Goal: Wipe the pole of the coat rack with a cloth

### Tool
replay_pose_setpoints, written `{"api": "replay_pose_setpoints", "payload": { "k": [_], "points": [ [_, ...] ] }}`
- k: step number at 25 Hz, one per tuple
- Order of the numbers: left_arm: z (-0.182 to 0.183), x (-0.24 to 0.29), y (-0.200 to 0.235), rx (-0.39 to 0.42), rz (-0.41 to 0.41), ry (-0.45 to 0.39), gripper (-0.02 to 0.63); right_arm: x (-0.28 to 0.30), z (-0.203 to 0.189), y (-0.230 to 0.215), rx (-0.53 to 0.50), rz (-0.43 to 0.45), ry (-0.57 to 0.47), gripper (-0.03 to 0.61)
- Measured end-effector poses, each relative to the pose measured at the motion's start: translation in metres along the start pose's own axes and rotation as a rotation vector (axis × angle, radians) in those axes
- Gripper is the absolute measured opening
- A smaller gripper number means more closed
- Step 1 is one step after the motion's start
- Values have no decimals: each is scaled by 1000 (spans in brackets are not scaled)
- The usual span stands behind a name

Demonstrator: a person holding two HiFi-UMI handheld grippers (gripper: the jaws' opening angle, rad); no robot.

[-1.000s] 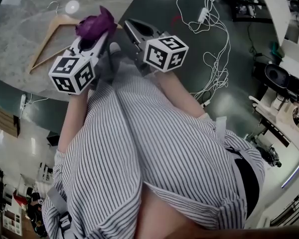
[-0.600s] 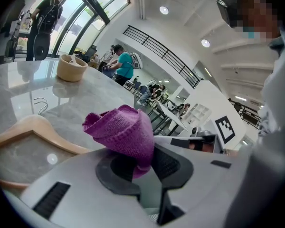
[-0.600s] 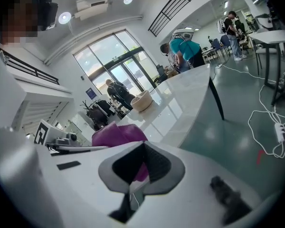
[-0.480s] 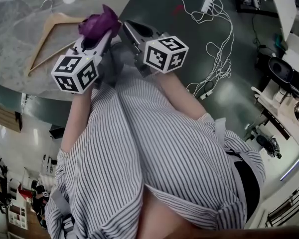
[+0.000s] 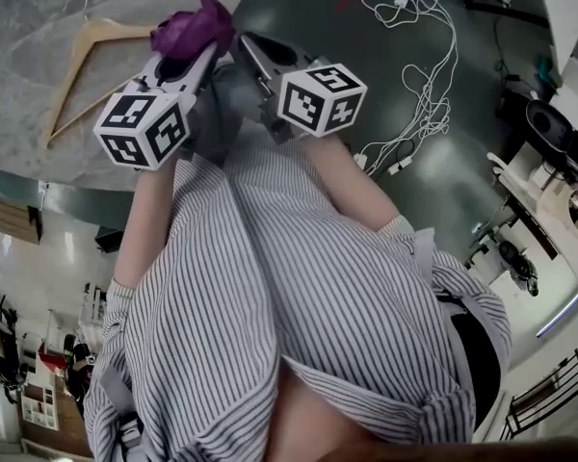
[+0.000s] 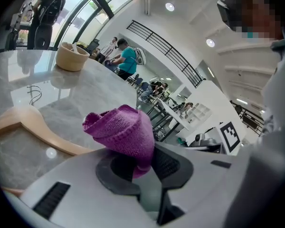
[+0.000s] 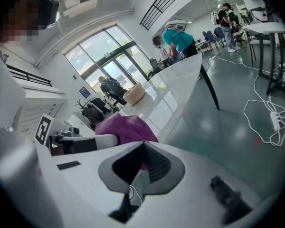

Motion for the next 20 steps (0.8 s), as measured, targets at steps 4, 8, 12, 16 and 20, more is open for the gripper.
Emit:
{"api": "replay_pose_setpoints", "payload": {
  "k": [4,8,12,16,20],
  "points": [
    [1,11,8,-17,-6,6,80,9,1,-8,15,-6,7,14],
    [-3,16,12,-28,-17,17,80,14,-2,-8,20,-1,17,14],
    [-6,21,18,-33,-26,25,80,21,-6,-8,20,6,26,14],
    [-6,22,21,-26,-37,36,80,24,-9,-7,30,3,29,14],
    [-6,21,23,-20,-39,43,80,26,-13,-6,38,5,30,14]
  ]
}}
Point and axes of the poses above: the fingertips, and each gripper's own axes: x forward along the fingers, y to its left, z out of its top, the point moved 10 cm from there along -x, backward along the fingers, and after that the axes turned 5 degrees about -y, right-handed, at the moved point
